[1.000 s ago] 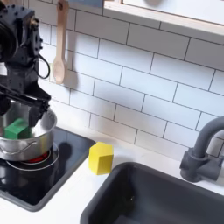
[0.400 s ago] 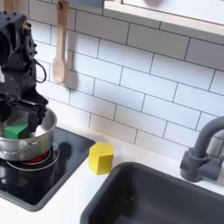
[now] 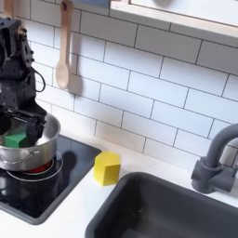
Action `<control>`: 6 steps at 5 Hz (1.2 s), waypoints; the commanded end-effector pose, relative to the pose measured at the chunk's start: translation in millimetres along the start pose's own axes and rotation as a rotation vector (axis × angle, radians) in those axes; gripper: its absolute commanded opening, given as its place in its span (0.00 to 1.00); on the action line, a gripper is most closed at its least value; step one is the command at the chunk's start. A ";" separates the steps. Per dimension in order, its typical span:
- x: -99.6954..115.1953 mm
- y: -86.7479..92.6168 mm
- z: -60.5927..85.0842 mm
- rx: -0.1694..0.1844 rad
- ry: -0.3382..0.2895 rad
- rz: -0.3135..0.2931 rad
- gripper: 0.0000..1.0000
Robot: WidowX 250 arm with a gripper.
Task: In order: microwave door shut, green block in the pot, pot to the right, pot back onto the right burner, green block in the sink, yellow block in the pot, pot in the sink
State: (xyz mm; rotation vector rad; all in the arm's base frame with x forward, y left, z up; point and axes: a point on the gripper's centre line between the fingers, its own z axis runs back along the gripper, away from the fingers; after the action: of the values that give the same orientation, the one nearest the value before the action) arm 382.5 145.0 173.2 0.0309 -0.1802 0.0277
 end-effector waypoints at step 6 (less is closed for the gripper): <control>-7.1 -21.3 -15.5 -0.074 0.041 -0.107 1.00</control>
State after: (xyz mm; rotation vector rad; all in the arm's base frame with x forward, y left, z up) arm 380.0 122.6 152.3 -0.0378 -0.1271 -0.0890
